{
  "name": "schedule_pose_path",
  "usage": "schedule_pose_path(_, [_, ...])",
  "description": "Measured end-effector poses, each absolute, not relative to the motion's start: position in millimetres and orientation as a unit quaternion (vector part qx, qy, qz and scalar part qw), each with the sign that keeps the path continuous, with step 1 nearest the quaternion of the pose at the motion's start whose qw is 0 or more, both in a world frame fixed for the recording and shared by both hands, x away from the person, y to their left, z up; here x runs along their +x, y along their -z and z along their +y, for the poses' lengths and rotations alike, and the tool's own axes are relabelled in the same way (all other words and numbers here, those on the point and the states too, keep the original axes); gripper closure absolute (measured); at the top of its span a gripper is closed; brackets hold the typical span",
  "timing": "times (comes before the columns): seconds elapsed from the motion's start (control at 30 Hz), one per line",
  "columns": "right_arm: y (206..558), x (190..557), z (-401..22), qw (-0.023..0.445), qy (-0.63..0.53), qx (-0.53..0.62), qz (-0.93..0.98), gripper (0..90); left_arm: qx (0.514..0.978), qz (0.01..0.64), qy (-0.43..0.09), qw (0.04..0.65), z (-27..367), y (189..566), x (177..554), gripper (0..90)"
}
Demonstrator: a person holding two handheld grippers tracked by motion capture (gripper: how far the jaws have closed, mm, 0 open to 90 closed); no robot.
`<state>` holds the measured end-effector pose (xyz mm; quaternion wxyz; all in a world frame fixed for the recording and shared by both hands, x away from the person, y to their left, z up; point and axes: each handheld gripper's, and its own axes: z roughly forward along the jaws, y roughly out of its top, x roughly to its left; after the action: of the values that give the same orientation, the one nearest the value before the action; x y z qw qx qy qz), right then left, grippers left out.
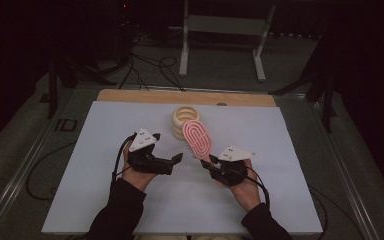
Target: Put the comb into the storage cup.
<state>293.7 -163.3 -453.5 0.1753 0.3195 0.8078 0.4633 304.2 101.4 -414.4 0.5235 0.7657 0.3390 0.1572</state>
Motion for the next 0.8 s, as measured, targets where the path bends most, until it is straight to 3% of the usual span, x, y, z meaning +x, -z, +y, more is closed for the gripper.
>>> schedule_pose_path(0.8, [454, 289, -157, 0.174, -0.463, 0.306, 0.814, 69.8, 0.766, 0.333, -0.126, 0.536, 62, 419, 312, 0.1])
